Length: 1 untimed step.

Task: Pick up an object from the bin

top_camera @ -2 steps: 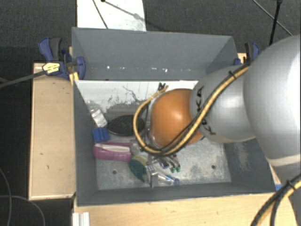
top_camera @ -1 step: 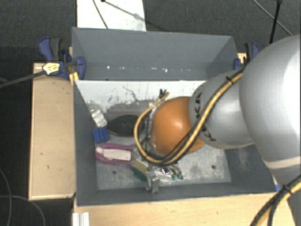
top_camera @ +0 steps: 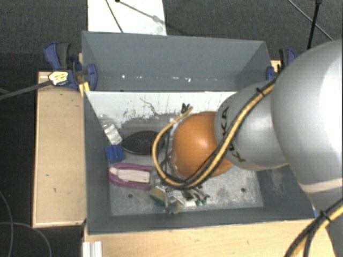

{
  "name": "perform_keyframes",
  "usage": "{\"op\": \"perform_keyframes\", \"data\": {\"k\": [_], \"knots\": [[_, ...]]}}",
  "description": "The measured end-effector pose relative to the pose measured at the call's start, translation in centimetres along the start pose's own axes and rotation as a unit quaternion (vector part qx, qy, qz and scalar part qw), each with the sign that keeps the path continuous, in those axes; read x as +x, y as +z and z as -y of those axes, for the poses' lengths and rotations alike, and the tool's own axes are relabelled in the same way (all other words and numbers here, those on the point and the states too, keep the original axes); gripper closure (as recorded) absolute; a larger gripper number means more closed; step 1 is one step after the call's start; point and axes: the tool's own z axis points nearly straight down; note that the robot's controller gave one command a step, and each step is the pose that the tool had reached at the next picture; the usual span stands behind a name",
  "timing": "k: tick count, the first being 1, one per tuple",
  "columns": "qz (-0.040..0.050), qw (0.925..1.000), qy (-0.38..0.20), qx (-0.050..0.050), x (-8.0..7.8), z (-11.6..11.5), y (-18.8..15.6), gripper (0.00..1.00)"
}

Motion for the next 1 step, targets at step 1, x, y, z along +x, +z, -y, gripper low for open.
{"op": "perform_keyframes", "data": {"k": [1], "knots": [[-0.0006, 1.0, 0.003, 0.001, -2.57, 2.41, 0.0, 1.0]]}}
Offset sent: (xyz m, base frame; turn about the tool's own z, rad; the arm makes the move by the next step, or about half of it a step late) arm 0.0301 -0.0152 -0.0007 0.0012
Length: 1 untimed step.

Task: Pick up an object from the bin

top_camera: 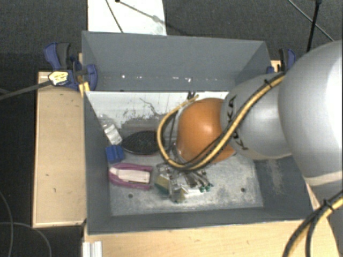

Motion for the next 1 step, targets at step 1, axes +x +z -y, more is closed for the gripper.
{"op": "perform_keyframes", "data": {"k": [1], "knots": [[0.0006, 0.9999, 0.014, 0.0, -3.09, 3.8, -0.04, 1.0]]}}
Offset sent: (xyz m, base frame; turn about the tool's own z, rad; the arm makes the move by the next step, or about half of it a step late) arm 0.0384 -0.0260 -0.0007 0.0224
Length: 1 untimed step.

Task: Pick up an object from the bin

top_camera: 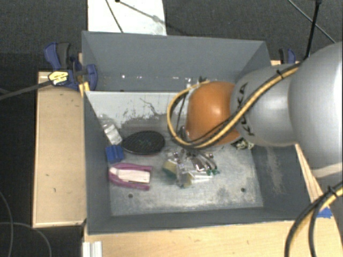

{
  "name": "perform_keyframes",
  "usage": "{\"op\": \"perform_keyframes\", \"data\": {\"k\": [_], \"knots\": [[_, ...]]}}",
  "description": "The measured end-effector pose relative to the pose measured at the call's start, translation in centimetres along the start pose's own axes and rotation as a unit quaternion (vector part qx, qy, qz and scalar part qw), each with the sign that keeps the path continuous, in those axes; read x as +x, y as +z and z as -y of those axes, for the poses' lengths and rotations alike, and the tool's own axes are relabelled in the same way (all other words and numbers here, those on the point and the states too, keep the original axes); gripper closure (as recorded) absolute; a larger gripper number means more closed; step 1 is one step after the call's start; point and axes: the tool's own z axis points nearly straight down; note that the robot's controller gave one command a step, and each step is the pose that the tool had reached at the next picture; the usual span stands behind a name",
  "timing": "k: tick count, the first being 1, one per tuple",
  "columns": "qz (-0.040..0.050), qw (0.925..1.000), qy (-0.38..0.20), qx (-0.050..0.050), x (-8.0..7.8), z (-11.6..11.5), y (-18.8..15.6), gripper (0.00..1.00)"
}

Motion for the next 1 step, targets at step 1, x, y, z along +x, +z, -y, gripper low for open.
{"op": "perform_keyframes", "data": {"k": [1], "knots": [[0.003, 0.9996, -0.027, 0.0, 1.18, -1.48, -13.88, 1.0]]}}
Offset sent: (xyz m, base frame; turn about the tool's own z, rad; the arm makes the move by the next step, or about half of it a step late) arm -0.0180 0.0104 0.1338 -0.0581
